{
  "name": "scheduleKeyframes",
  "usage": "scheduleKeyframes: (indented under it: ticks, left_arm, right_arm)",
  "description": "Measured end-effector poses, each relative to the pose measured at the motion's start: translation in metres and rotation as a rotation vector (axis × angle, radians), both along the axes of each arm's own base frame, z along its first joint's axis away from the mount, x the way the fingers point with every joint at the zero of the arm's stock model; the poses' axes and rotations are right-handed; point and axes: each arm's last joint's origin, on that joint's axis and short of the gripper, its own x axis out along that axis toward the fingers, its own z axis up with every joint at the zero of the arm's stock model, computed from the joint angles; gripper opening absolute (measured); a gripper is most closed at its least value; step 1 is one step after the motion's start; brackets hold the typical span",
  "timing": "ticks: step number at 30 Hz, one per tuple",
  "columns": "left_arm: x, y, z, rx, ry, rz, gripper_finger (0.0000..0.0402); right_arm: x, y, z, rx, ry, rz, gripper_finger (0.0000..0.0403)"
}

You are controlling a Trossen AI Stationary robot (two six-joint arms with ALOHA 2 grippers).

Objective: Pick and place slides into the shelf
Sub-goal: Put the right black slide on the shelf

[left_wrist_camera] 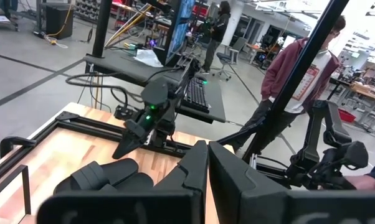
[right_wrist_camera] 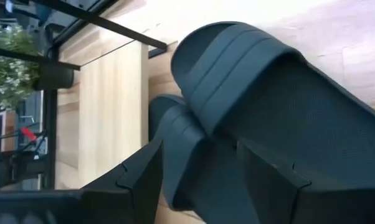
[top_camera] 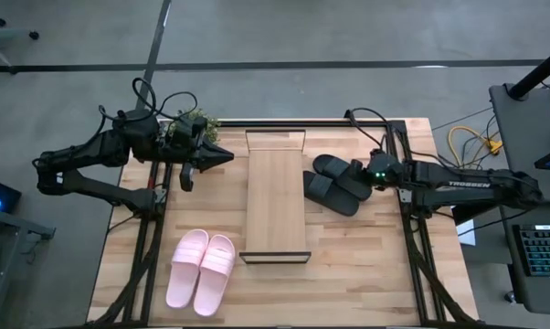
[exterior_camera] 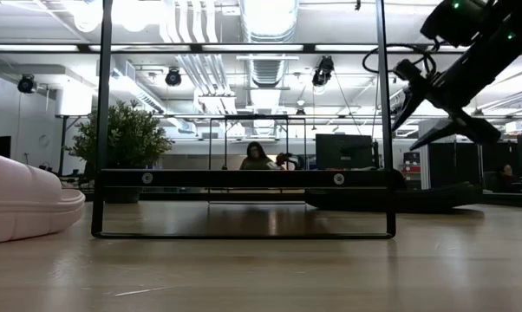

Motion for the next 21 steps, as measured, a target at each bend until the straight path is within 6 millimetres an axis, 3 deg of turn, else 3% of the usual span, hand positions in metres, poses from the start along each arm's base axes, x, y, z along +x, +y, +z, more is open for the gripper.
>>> scheduleKeyframes:
  ticks: [11,21]
  left_arm:
    - [0.000,0.000,0.001,0.000,-0.005,-0.006,0.0000]
    - [0.000,0.000,0.002,0.007,-0.020,-0.010,0.0000]
  right_arm:
    - [0.004,-0.006,-0.022,0.049,-0.009,-0.024,0.0194]
    - [0.002,-0.005,-0.046,0.093,-0.142,-0.082,0.0194]
